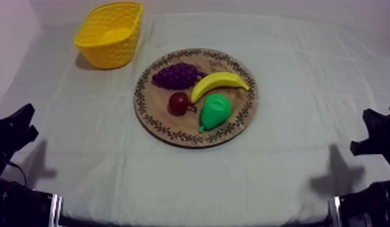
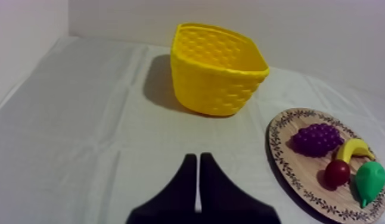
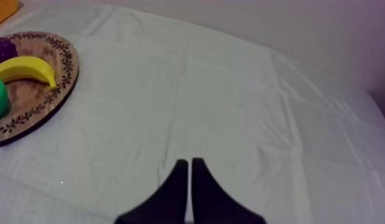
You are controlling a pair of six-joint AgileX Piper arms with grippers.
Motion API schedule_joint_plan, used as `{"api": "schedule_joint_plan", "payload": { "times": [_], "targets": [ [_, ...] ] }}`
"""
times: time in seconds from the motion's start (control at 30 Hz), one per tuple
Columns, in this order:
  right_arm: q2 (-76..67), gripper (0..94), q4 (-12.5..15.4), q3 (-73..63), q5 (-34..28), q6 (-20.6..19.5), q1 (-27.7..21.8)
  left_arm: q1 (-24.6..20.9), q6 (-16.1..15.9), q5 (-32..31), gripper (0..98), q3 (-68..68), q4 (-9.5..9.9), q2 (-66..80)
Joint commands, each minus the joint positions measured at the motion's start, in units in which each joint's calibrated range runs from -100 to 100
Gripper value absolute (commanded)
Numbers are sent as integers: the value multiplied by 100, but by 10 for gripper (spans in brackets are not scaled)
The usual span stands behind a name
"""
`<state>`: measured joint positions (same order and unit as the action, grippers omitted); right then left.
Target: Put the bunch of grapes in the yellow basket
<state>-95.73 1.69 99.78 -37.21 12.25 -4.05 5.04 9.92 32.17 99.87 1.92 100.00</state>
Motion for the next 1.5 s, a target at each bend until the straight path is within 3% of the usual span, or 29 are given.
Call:
{"api": "schedule_joint_plan", "payload": {
  "times": [0.0,0.3,0.67,0.9,1.03,1.27,1.47],
  "targets": [
    [-2,5,-1,-1,4,3,-1,-23,11,1,0,2,1,0],
    [-2,5,-1,-1,4,3,-1,-28,167,-2,26,2,36,0],
    [-2,5,-1,-1,4,3,-1,-30,-739,3,1,2,50,0],
    [-2,5,-1,-1,4,3,-1,0,-815,54,0,-175,50,-157],
    [-2,5,-1,-1,4,3,-1,73,-847,126,0,-912,47,-907],
    [-2,5,-1,-1,4,3,-1,319,-1027,799,0,-2919,17,-2451],
    [-2,5,-1,-1,4,3,-1,484,-1300,1282,0,-4292,-140,-3475]
  ]
}}
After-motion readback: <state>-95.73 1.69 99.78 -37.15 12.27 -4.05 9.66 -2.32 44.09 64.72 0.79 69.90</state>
